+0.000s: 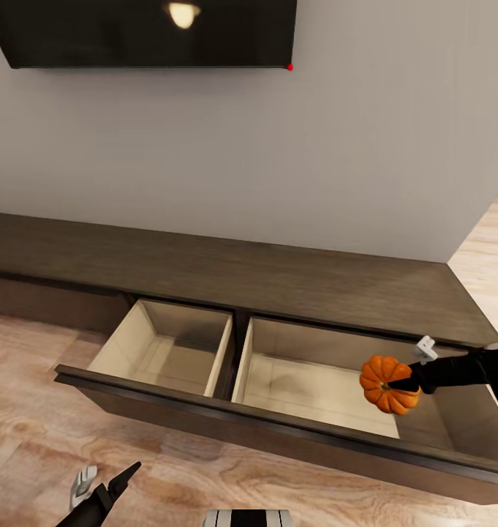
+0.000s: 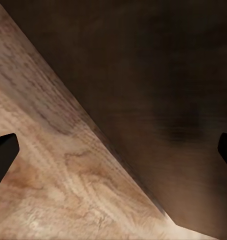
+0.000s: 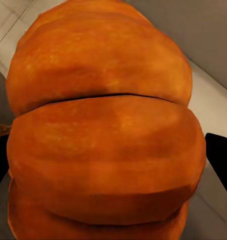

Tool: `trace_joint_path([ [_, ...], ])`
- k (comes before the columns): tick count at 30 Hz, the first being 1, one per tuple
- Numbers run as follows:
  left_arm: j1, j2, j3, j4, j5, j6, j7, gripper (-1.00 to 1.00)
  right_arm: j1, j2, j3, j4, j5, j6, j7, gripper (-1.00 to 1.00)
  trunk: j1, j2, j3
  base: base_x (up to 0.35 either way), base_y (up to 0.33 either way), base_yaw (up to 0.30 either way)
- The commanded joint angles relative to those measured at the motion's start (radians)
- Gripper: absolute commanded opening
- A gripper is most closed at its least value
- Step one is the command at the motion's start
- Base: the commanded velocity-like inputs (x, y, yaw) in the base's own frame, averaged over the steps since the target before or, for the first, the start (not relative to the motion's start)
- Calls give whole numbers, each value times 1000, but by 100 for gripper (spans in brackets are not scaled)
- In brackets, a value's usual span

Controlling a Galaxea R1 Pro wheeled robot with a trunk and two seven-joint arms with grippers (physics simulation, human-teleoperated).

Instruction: Place each of the two pumpkins and all three candles from the living room inside a cabinet in the living room (use any cabinet), then make sure every cabinet is closed, and position the cauldron so it is next to a table in the living room.

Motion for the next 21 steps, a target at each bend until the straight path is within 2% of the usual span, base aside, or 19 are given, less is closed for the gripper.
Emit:
trace_joint_path([
  [1,0,0,-4,0,11,8,-1,100,-1,4,-4,-1,7,11,6,-100,0,0,-1,0,0,0],
  [11,0,-1,-4,28,11,-22,-1,100,-1,20,-2,23,10,13,3,-100,0,0,-1,0,0,0],
  [16,0,-1,-4,32,11,-27,-1,100,-1,54,-2,53,28,10,-36,-100,0,0,-1,0,0,0],
  [19,0,-1,-4,32,11,-28,-1,100,-1,88,-2,87,42,8,-81,-100,0,0,-1,0,0,0],
  [21,0,0,-4,32,11,-28,-1,100,-1,98,-2,99,46,8,-97,-100,0,0,-1,0,0,0],
])
